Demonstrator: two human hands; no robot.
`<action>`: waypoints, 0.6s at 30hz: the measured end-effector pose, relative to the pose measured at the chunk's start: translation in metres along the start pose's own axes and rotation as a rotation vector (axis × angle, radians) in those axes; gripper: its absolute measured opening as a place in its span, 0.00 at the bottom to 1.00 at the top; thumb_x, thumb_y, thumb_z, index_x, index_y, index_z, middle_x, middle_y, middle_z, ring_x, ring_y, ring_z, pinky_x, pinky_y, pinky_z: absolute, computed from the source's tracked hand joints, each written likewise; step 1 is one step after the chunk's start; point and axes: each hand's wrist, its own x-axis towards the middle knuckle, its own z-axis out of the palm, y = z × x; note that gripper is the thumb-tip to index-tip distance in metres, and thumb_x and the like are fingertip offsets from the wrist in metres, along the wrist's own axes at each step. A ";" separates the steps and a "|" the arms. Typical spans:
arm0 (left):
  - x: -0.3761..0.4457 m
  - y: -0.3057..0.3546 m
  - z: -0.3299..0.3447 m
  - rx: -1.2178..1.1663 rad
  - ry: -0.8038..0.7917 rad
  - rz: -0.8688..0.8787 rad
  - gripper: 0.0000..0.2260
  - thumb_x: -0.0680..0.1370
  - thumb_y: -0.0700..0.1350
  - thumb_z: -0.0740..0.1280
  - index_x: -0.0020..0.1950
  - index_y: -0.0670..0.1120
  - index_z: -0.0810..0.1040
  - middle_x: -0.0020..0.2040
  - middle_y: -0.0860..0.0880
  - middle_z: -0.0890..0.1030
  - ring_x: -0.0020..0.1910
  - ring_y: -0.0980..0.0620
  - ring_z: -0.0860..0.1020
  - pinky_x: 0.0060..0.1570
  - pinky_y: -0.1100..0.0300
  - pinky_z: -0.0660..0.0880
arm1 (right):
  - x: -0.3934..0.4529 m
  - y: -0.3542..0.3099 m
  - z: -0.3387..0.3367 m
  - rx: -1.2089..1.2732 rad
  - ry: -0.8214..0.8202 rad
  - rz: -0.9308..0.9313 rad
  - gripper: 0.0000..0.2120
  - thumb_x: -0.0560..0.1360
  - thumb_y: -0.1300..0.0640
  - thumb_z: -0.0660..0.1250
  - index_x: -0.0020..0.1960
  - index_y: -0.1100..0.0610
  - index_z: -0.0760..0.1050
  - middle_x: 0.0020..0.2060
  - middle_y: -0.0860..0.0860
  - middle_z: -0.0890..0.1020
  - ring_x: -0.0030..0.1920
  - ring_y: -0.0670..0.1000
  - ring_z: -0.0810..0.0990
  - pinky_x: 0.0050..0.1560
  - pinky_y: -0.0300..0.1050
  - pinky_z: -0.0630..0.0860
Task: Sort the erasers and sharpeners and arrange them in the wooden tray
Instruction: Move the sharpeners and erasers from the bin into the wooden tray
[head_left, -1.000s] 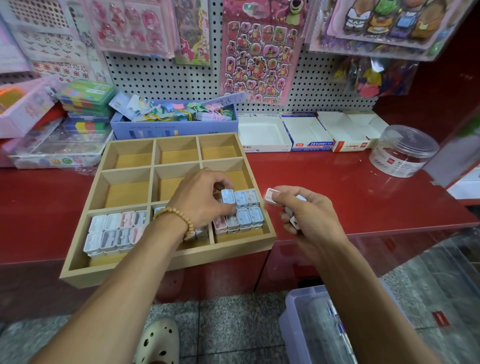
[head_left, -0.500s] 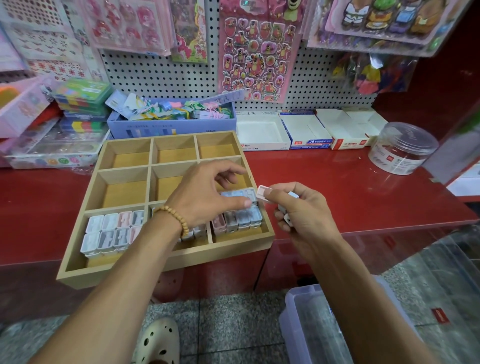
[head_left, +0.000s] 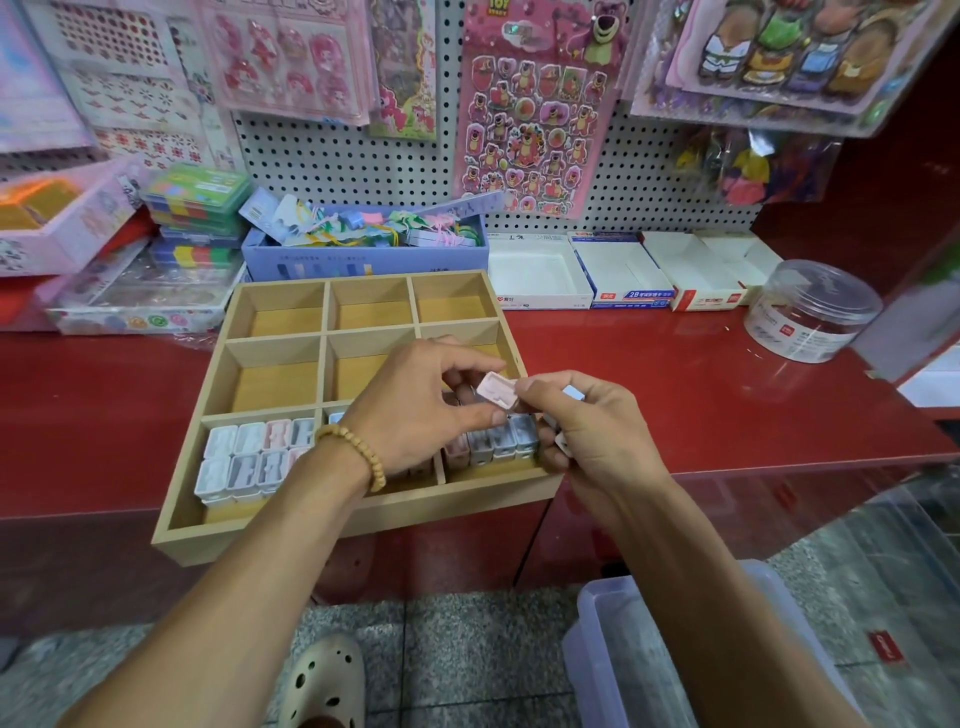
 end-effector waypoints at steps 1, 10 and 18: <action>-0.001 0.001 -0.001 -0.010 0.030 -0.014 0.21 0.65 0.43 0.81 0.56 0.48 0.83 0.42 0.52 0.80 0.33 0.61 0.74 0.37 0.68 0.73 | 0.001 0.001 0.003 0.008 0.015 0.001 0.06 0.75 0.64 0.72 0.40 0.60 0.78 0.27 0.51 0.77 0.25 0.46 0.63 0.22 0.39 0.58; -0.004 -0.010 -0.021 0.200 0.105 -0.113 0.16 0.65 0.45 0.80 0.50 0.51 0.83 0.39 0.60 0.79 0.37 0.59 0.77 0.43 0.65 0.77 | 0.003 -0.003 0.007 0.046 0.104 0.100 0.19 0.80 0.44 0.66 0.40 0.59 0.75 0.26 0.52 0.75 0.24 0.46 0.66 0.23 0.37 0.58; 0.001 -0.015 -0.013 0.399 -0.013 -0.170 0.14 0.65 0.51 0.80 0.48 0.52 0.84 0.40 0.56 0.80 0.40 0.55 0.77 0.47 0.54 0.78 | 0.008 -0.004 -0.002 0.180 0.048 0.300 0.17 0.81 0.48 0.58 0.41 0.59 0.72 0.28 0.53 0.72 0.22 0.48 0.66 0.19 0.35 0.56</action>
